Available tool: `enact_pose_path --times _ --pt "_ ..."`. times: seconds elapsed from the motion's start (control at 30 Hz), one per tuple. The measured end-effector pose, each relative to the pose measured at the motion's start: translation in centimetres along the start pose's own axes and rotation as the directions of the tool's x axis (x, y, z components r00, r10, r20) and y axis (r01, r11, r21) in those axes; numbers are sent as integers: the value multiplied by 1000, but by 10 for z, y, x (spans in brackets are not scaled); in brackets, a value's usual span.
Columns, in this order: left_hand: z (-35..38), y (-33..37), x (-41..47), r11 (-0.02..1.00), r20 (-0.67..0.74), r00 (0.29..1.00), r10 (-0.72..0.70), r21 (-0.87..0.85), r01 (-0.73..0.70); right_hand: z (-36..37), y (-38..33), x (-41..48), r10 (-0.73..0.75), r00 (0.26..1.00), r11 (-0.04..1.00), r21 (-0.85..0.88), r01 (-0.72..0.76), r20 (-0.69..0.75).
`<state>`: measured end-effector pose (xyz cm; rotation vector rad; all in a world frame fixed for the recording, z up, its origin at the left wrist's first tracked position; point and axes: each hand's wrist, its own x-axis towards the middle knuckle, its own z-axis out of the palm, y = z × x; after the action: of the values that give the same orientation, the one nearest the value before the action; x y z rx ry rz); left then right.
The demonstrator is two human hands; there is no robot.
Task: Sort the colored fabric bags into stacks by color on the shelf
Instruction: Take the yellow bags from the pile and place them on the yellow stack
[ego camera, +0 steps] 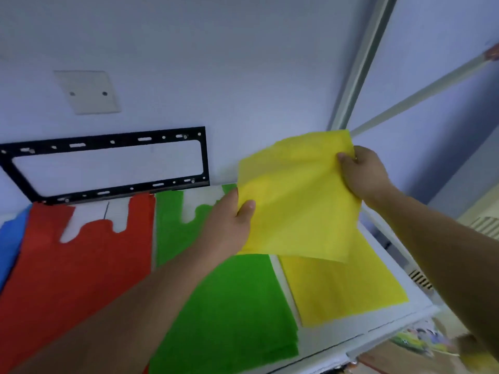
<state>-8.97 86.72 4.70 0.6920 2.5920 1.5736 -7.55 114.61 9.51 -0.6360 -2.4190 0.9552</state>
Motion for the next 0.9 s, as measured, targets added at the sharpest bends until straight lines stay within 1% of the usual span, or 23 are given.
enact_pose_path --times 0.1,0.17,0.2,0.27,0.3,0.37,0.43,0.47,0.53,0.6,0.77,0.9 --pt "21 33 18 999 -148 988 38 -2 -39 -26 -3 45 -172 981 977 116 181 -86" --pt "40 47 21 998 -212 976 49 -39 -59 -41 0 65 -224 966 945 214 248 -132" --pt "51 50 20 996 -223 974 28 -73 -45 -45 5 71 -231 964 932 256 257 -129" --pt "76 48 13 986 -202 976 -81 -160 49 -41 29 79 -191 980 939 280 201 -64" --pt "89 44 8 976 -172 973 -153 -184 121 -33 46 80 -143 990 954 267 141 -10" --pt "114 31 -4 945 -87 950 -300 -166 283 -12 83 78 -12 992 972 233 -18 126" --pt "137 11 -15 904 8 909 -417 -97 416 10 120 69 120 956 972 164 -168 269" --pt "146 1 -21 878 61 879 -472 -59 475 21 139 64 168 931 971 108 -212 324" --pt "160 -12 -31 827 158 816 -556 12 562 37 172 52 214 894 973 -5 -230 393" --pt "167 -18 -35 802 193 783 -591 43 595 44 191 46 230 881 972 -50 -231 414" --pt "170 -20 -32 785 179 766 -617 83 613 46 195 44 211 891 976 -41 -212 402" --pt "170 -23 -30 772 201 749 -632 79 630 46 193 43 257 884 964 -38 -263 390"
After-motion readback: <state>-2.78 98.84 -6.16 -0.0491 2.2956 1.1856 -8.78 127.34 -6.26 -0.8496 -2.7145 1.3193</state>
